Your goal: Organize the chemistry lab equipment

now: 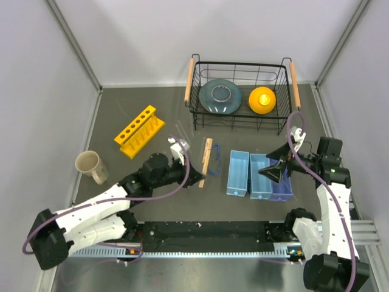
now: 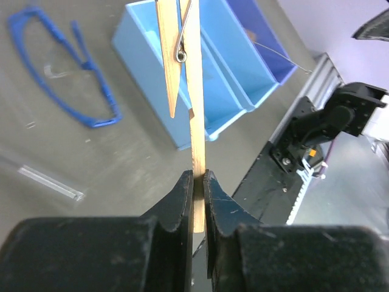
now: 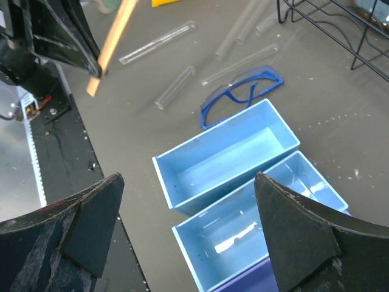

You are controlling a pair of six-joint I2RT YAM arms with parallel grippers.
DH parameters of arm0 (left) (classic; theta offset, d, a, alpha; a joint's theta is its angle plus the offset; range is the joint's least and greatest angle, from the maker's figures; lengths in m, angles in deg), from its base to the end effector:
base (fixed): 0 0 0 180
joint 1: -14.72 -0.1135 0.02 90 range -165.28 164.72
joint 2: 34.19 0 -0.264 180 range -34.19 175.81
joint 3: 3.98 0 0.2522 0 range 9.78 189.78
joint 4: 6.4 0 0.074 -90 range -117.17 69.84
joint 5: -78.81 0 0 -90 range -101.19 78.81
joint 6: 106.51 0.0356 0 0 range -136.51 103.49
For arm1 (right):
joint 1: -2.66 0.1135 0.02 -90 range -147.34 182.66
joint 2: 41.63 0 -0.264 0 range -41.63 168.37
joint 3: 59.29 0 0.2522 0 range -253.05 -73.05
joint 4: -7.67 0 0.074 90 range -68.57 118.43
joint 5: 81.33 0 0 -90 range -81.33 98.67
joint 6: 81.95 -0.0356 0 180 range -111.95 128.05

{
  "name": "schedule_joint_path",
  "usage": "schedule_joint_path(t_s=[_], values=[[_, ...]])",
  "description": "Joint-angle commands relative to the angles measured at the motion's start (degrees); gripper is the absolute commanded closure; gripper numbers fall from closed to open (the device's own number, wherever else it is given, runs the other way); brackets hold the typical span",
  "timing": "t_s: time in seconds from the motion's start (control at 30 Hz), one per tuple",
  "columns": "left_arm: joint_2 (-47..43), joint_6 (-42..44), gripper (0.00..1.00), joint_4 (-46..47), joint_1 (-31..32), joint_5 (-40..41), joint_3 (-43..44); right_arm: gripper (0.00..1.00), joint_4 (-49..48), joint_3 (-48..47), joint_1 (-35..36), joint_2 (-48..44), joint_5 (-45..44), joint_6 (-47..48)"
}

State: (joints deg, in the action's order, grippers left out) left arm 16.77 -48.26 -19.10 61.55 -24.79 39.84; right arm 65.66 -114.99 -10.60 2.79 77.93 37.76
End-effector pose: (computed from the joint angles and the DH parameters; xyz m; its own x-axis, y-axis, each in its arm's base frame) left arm 0.1349 -0.1561 0.2503 -0.6501 -0.0545 -0.7579 0.6093 0.5585 -0.5628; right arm 0.1421 0.0007 0.2846 -0.3463 -0.0987 -0.9329 -0.8227 0.5099 0.2514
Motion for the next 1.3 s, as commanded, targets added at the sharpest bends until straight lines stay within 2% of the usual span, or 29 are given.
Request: schedule_joint_path(t_s=[0.0, 0.17, 0.37, 0.73, 0.9, 1.0, 1.1, 1.13, 1.2, 1.23, 1.27], values=[[5.37, -2.18, 1.00, 14.13, 5.63, 3.75, 3.59, 0.10, -1.16, -1.03, 0.51, 0.92, 5.89, -3.07], [14.42, -4.19, 1.00, 19.59, 10.82, 7.10, 8.68, 0.12, -0.63, -5.78, 5.95, 3.03, 3.00, -10.37], [22.42, -5.87, 1.00, 20.47, 15.39, 12.89, 15.63, 0.14, -2.04, -10.35, 14.83, 4.26, -8.25, -20.21], [30.94, -10.70, 1.00, 9.06, 19.18, 22.56, 28.01, 0.16, -6.08, -15.90, 18.00, 8.57, -16.60, -41.82], [34.11, -12.81, 1.00, 0.62, 20.41, 25.29, 33.65, 0.20, -6.96, -18.53, 20.46, 11.91, -22.05, -44.74], [35.70, -13.25, 1.00, -0.44, 20.93, 25.21, 35.41, 0.27, -8.01, -18.45, 21.60, 13.75, -23.72, -46.41], [36.58, -13.25, 1.00, -0.62, 21.46, 24.86, 36.64, 0.41, -9.50, -17.66, 22.22, 14.72, -24.17, -47.55], [36.75, -13.08, 1.00, -0.79, 21.55, 24.51, 37.17, 0.54, -9.95, -17.57, 22.22, 14.81, -24.17, -47.82], [37.19, -12.55, 1.00, -0.80, 21.73, 23.63, 37.52, 0.65, -10.56, -17.22, 22.31, 15.08, -23.90, -48.34], [37.37, -11.85, 1.00, -0.80, 21.73, 23.19, 37.96, 0.79, -10.65, -17.13, 22.31, 15.25, -23.47, -48.52], [37.46, -11.59, 1.00, -0.80, 21.73, 22.49, 38.14, 0.84, -10.74, -16.87, 22.40, 15.43, -22.59, -48.61]])
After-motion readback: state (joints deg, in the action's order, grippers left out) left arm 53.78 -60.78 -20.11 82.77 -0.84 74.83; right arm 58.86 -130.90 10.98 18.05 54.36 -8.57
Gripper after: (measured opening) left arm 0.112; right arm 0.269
